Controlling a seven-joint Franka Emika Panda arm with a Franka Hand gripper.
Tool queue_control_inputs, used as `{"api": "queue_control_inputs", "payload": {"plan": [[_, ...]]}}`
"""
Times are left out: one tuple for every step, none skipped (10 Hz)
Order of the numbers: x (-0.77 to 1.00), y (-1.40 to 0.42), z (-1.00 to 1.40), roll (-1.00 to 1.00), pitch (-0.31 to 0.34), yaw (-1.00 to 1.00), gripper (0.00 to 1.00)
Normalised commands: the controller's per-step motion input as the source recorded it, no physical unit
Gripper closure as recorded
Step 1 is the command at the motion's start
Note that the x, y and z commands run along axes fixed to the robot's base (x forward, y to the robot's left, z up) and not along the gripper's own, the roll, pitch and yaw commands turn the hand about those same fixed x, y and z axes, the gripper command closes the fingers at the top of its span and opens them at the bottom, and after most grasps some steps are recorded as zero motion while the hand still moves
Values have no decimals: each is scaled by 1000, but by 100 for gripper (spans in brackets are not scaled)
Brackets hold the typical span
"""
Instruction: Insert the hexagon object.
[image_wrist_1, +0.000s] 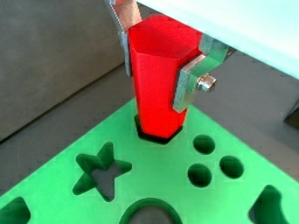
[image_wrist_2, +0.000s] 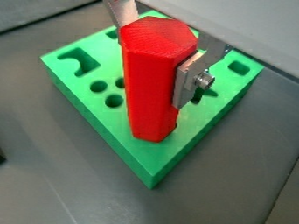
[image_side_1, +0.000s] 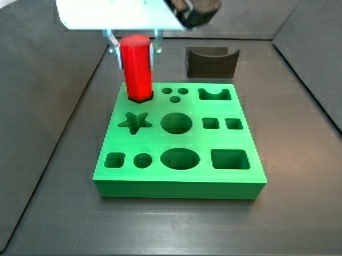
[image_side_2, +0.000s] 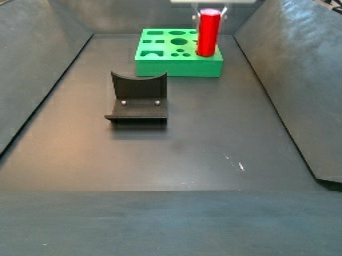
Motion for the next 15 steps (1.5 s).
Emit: {"api": "queue_control_inputs", "payload": {"plan": [[0, 0, -923, -209, 0, -106, 100], [123, 0, -917, -200, 13, -120, 100], [226, 0, -906, -203, 17, -146, 100], [177, -91, -729, -289, 14, -337, 100], [129, -80, -700, -297, 19, -354, 100], [46, -31, -720, -284, 1, -314, 100], [-220, 0, -734, -276, 0, -34, 100], [-620, 100, -611, -166, -31, 0, 100], [-583, 80, -526, -149, -40, 51, 100], [-277, 3, -540, -177, -1, 163, 100], [-171, 0, -500, -143, 0, 143, 100], [-263, 0, -397, -173, 0, 97, 100], [-289, 0, -366, -186, -1, 100, 100], [-49, 0, -517, -161, 0, 149, 100], [117, 0, -757, -113, 53, 137, 100]]}}
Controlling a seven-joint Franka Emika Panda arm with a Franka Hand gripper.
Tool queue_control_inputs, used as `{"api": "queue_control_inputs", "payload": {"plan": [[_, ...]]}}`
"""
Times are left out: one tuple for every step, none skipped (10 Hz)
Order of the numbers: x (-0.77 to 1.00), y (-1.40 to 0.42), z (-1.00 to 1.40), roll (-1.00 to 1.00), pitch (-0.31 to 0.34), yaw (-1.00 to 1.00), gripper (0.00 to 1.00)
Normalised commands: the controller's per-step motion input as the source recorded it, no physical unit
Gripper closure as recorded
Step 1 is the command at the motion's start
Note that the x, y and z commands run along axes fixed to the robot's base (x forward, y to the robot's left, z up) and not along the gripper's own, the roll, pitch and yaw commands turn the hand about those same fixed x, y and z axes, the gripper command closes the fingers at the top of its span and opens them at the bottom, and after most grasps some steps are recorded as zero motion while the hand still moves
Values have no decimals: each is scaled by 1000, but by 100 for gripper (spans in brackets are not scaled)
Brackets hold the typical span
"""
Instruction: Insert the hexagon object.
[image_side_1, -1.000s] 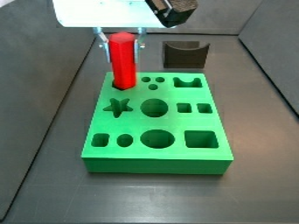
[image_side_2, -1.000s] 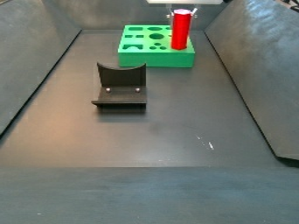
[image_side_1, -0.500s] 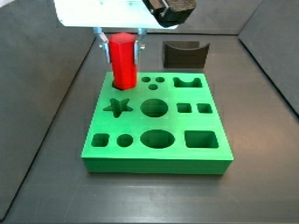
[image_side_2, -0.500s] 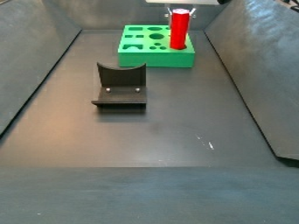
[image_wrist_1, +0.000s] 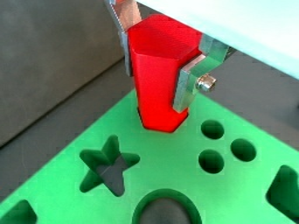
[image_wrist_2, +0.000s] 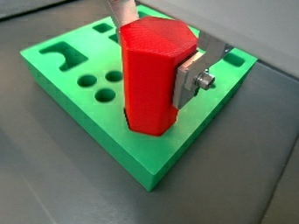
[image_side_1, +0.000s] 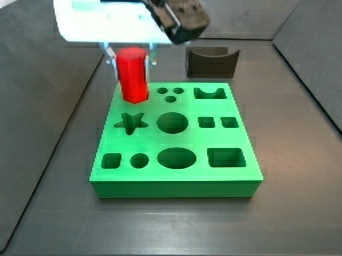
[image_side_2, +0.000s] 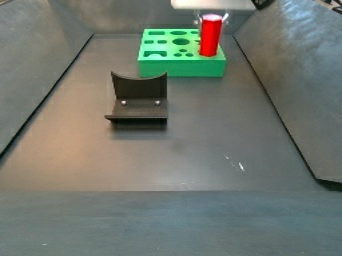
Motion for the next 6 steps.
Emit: {"api": "queue_control_inputs", "payload": {"plan": [[120, 0, -1000, -94, 14, 17, 100], [66, 0, -1000, -21, 0, 0, 100], [114, 0, -1000, 0, -27, -106, 100], [109, 0, -851, -257, 0, -334, 100], [0, 69, -129, -151, 0, -9, 100], [0, 0, 0, 0, 0, 0, 100]]}}
